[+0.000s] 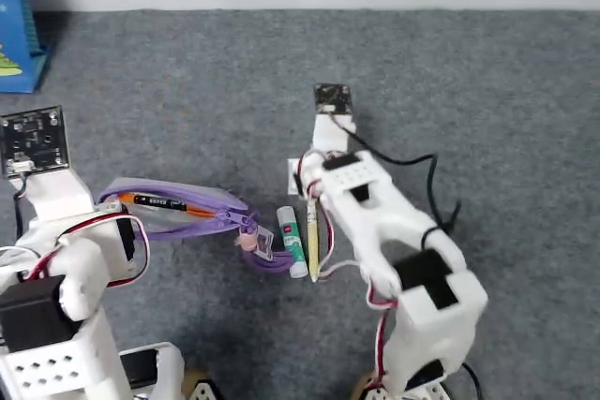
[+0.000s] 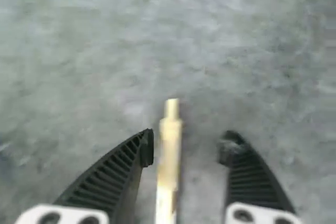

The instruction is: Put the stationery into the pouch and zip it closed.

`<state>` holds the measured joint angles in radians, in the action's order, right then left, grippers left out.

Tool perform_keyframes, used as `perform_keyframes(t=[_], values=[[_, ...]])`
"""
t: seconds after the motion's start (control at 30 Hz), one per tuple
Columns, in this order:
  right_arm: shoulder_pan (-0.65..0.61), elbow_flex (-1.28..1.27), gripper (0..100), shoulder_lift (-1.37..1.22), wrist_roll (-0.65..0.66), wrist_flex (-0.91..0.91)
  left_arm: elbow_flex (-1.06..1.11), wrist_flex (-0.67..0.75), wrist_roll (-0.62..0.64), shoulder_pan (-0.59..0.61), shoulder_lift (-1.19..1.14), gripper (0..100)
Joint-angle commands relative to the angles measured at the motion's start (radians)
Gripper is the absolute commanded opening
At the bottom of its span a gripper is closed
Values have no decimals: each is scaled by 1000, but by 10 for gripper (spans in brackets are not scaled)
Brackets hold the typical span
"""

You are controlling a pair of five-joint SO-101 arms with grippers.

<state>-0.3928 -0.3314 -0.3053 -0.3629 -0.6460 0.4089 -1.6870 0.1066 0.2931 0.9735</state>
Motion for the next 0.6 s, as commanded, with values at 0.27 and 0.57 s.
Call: perform_keyframes(t=[0.27, 0.57], values=[[13, 259, 9, -162, 8, -202, -7, 35, -3, 2, 17, 13], [16, 256, 9, 31, 12, -369, -7, 35, -3, 2, 17, 13]])
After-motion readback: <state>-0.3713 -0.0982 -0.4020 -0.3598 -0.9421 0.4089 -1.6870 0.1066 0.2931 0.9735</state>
